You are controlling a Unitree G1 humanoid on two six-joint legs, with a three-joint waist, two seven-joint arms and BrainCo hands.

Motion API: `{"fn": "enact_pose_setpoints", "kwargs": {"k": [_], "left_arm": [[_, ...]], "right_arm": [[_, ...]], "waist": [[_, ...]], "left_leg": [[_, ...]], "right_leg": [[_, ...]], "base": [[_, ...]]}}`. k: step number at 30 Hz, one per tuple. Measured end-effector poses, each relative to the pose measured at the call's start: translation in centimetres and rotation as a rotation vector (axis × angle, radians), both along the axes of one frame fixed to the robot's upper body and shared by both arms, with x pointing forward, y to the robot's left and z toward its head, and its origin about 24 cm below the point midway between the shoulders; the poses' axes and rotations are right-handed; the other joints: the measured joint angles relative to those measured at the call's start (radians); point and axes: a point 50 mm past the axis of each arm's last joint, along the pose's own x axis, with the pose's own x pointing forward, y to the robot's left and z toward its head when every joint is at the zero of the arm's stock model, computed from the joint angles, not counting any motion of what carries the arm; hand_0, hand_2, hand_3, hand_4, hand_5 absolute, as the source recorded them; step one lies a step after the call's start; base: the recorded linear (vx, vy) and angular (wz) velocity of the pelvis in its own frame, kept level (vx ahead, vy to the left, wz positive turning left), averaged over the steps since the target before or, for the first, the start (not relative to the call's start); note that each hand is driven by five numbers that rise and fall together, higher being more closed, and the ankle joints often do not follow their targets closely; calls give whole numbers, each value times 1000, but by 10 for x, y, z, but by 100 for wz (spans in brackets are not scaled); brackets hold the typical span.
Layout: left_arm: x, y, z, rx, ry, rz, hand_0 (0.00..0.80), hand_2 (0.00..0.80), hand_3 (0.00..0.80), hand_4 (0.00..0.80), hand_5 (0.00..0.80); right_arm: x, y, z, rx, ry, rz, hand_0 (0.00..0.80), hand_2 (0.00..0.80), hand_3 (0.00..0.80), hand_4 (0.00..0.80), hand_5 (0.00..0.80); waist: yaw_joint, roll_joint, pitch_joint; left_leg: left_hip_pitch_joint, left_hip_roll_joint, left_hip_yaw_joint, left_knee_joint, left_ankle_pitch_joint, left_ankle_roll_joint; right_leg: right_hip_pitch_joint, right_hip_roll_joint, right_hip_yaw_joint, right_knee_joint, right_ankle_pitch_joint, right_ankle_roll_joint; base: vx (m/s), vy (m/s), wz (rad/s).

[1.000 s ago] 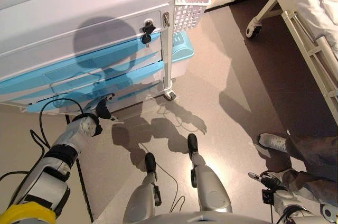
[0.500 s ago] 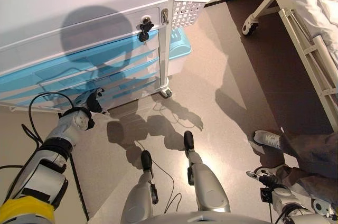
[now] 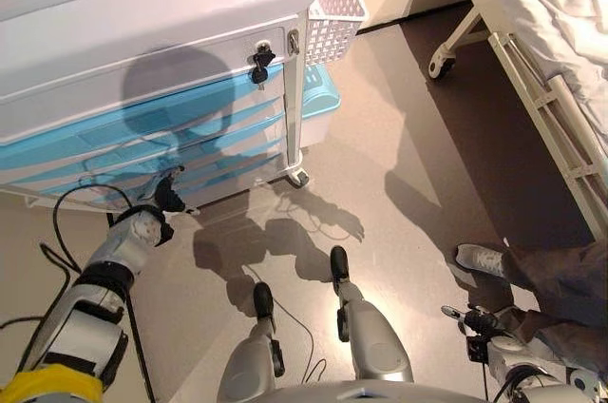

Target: Open the drawer and pick up the medicine

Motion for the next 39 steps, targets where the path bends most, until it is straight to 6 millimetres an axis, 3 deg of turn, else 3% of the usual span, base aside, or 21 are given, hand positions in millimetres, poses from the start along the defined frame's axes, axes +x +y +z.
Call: {"fn": "enact_pose_setpoints", "kwargs": {"k": [2, 4, 9, 14, 16, 24, 29, 39], "left_arm": [[-15, 0, -22, -95, 37, 67, 0, 0, 0, 0, 0], [-42, 0, -52, -173, 123, 126, 0, 0, 0, 0, 0], [-73, -13, -85, -343, 184, 220, 0, 0, 0, 0, 0], [-126, -23, -126, -446, 330, 336, 0, 0, 0, 0, 0], [-145, -22, -136, -449, 384, 371, 0, 0, 0, 0, 0], [-217, -26, -168, -544, 573, 615, 0, 0, 0, 0, 0], [-252, -34, -179, -551, 690, 677, 0, 0, 0, 0, 0], [-279, -48, -187, -561, 802, 702, 0, 0, 0, 0, 0]], "right_arm": [[-3, 1, -2, 2, 14, 2, 0, 0, 0, 0, 0], [-13, 1, -6, 0, 50, 6, 0, 0, 0, 0, 0], [-34, -1, -12, 8, 117, -16, 0, 0, 0, 0, 0], [-61, -4, -17, 7, 210, -4, 0, 0, 0, 0, 0], [-68, -4, -19, 10, 235, 2, 0, 0, 0, 0, 0], [-96, -3, -23, 10, 343, 15, 0, 0, 0, 0, 0], [-106, 2, -27, 14, 391, 47, 0, 0, 0, 0, 0], [-116, 12, -31, 35, 442, 108, 0, 0, 0, 0, 0]], "waist": [[0, 1, -11], [5, 9, -78], [32, 41, -152], [53, 94, -267], [56, 97, -303], [63, 92, -366], [73, 84, -377], [88, 80, -384]], "left_leg": [[41, 4, 0, 0, -7, -3], [61, 11, -2, 0, -14, -5], [110, 12, -13, -1, -20, -2], [169, 11, -17, -2, -46, 6], [177, 12, -17, -5, -50, 3], [200, 13, -27, -6, -50, 3], [213, 13, -27, -7, -51, 4], [214, 13, -38, -6, -50, 6]], "right_leg": [[40, 4, 0, 0, -7, -3], [62, 7, -7, -1, -23, -5], [117, 6, -20, -1, -31, -3], [177, 6, -22, -6, -50, 3], [186, 6, -22, -6, -55, -1], [217, 7, -25, -6, -57, -4], [225, 6, -25, -6, -58, -5], [235, 6, -34, -6, -58, -5]], "base": [[44, -19, -2], [0, 0, 0], [32, -24, 7], [4, -3, 1], [19, -6, 0], [0, 0, 0], [0, 0, 0], [-6, -3, 3]]}}
